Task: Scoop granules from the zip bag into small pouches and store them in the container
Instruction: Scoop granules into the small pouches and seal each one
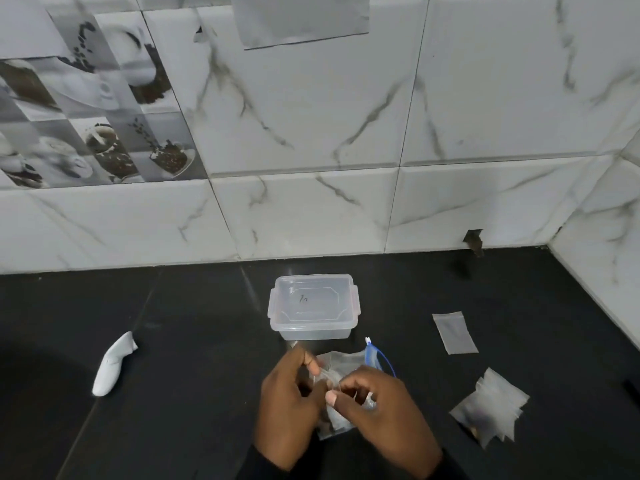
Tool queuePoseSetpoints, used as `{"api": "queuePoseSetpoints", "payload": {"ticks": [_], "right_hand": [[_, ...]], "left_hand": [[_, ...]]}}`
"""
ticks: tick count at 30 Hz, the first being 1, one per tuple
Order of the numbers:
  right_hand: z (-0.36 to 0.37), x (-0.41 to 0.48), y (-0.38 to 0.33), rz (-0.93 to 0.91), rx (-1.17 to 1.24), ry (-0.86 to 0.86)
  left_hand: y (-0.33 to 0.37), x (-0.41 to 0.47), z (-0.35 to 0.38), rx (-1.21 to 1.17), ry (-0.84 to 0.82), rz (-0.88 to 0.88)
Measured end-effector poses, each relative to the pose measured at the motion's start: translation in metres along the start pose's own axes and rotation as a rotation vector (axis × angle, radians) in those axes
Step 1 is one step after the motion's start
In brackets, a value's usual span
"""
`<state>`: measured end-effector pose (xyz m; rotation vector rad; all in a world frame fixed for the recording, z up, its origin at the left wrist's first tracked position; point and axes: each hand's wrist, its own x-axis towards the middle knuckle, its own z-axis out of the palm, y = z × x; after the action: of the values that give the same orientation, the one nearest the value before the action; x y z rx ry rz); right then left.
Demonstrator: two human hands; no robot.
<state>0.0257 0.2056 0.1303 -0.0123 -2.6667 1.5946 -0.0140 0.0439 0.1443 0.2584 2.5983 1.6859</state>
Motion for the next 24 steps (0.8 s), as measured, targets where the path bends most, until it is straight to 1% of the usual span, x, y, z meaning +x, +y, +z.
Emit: {"api": "queuePoseSetpoints", "payload": {"ticks": [2, 3, 5, 7, 8, 10, 11, 12, 14, 16, 17, 18, 19, 21, 22, 24], "right_hand": [[0.005, 0.002, -0.003, 0.021, 0.045, -0.059], [0.006, 0.003, -0.004, 0.037, 0.046, -0.053], [0.009, 0.003, -0.001, 0.082, 0.007, 0.017], [0.013, 0.003, 0.000, 0.095, -0.077, 0.094], [0.015, 0.003, 0.001, 0.085, -0.101, 0.097], [0.017, 0.003, -0.002, 0.063, -0.116, 0.047], [0.015, 0.003, -0.003, 0.051, -0.102, 0.029], [0.009, 0.005, -0.003, 0.049, -0.065, 0.050], [-0.010, 0.012, 0.001, 0.099, 0.005, 0.235], [-0.035, 0.023, 0.021, 0.233, 0.014, 0.438], [-0.049, 0.027, 0.038, 0.302, -0.015, 0.501], [-0.060, 0.030, 0.058, 0.366, -0.065, 0.505], [-0.069, 0.033, 0.079, 0.403, -0.106, 0.442], [-0.074, 0.036, 0.114, 0.452, -0.174, 0.177], [-0.072, 0.039, 0.122, 0.463, -0.222, 0.042], [-0.060, 0.044, 0.121, 0.442, -0.288, -0.141]], "left_hand": [[-0.005, -0.002, -0.009, 0.034, -0.031, 0.057], [-0.008, -0.003, -0.014, 0.070, -0.055, 0.102], [-0.017, -0.005, -0.019, 0.150, -0.110, 0.189], [-0.027, -0.008, -0.020, 0.208, -0.142, 0.219], [-0.031, -0.008, -0.018, 0.233, -0.140, 0.227], [-0.040, -0.007, -0.016, 0.253, -0.111, 0.237], [-0.043, -0.005, -0.017, 0.245, -0.095, 0.231], [-0.046, -0.003, -0.020, 0.226, -0.078, 0.215], [-0.052, 0.003, -0.030, 0.182, -0.042, 0.165], [-0.062, 0.008, -0.044, 0.126, -0.021, 0.069], [-0.069, 0.010, -0.051, 0.090, -0.036, 0.011], [-0.075, 0.012, -0.056, 0.056, -0.069, -0.046], [-0.082, 0.013, -0.060, 0.024, -0.119, -0.101], [-0.093, 0.015, -0.061, -0.042, -0.226, -0.223], [-0.099, 0.015, -0.059, -0.071, -0.274, -0.279], [-0.111, 0.013, -0.049, -0.097, -0.360, -0.365]]}}
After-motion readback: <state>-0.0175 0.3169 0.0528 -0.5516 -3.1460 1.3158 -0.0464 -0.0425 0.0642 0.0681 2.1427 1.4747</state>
